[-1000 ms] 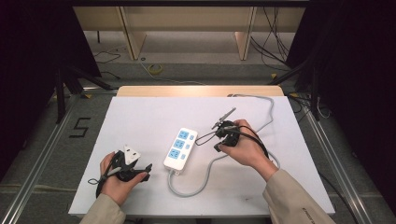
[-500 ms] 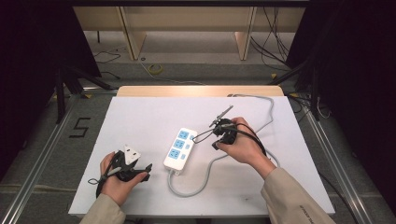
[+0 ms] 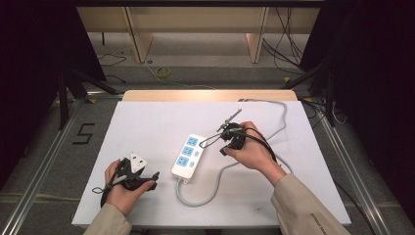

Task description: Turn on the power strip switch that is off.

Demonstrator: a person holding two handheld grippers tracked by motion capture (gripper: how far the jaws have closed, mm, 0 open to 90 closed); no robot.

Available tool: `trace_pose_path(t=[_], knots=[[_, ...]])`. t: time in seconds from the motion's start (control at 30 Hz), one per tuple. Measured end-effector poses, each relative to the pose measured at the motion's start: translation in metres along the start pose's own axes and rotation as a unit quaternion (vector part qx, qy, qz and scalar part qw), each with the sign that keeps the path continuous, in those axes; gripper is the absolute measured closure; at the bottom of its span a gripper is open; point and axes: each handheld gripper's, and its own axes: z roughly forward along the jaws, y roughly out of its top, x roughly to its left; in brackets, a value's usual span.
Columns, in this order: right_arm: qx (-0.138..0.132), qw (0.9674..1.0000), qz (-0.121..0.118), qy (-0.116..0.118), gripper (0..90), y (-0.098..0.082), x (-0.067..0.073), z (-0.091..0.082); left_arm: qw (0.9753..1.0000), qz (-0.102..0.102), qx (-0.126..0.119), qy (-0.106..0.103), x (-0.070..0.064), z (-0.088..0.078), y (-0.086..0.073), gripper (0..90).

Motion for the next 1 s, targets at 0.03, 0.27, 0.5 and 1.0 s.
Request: trace_pose_path(t=[0.03, 0.27, 0.5, 1.0], knots=[[0.001, 1.0, -0.001, 0.001, 90.0, 0.001, 0.0, 0.0, 1.0, 0.0, 0.0, 0.0, 0.0, 0.0, 0.0, 17.4], [0.002, 1.0, -0.001, 0.001, 90.0, 0.006, 0.0, 0.001, 1.0, 0.002, 0.0, 0.0, 0.0, 0.0, 0.0, 17.5], [-0.001, 1.0, 0.0, 0.003, 90.0, 0.011, 0.0, 0.002, 1.0, 0.0, 0.0, 0.001, 0.001, 0.0, 0.0, 17.5], [0.003, 1.0, 0.001, 0.003, 90.0, 0.018, -0.001, 0.006, 1.0, 0.001, -0.001, 0.001, 0.001, 0.0, 0.0, 17.7]])
